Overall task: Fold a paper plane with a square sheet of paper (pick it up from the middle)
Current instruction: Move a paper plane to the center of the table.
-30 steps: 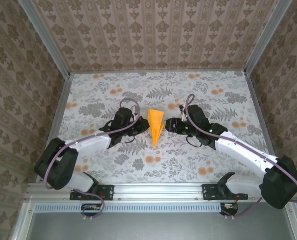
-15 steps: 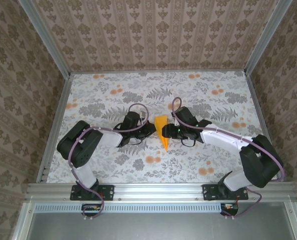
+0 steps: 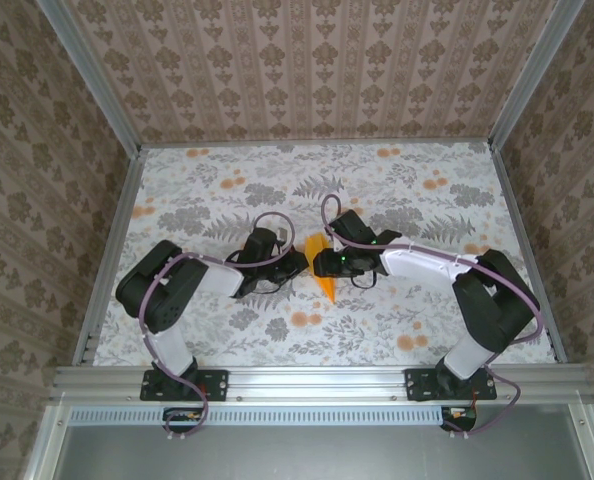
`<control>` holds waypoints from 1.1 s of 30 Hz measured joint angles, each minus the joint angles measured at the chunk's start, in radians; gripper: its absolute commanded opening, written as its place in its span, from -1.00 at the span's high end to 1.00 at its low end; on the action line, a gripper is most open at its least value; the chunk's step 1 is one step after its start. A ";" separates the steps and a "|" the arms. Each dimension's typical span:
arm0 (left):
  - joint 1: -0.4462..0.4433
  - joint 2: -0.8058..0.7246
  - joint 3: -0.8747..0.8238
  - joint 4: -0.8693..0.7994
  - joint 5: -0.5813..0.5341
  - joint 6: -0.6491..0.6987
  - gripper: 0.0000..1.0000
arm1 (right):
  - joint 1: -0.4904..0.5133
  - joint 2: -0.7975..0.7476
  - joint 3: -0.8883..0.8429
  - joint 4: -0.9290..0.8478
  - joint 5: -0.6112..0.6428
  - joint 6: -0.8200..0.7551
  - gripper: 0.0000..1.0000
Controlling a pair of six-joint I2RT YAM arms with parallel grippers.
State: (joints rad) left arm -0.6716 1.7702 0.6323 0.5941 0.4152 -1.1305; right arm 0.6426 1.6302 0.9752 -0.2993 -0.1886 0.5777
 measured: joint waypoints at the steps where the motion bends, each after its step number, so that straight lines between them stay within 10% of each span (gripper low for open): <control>1: 0.000 0.000 0.000 0.000 0.000 0.000 1.00 | 0.000 0.004 0.000 -0.005 0.003 -0.002 0.08; 33: 0.000 0.000 0.000 0.002 0.008 0.000 1.00 | 0.030 0.119 0.047 -0.050 0.025 -0.036 0.02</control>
State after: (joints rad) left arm -0.6716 1.7706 0.6323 0.5957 0.4232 -1.1305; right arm 0.6727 1.7489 1.0225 -0.3492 -0.1638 0.5419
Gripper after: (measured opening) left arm 0.060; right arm 0.476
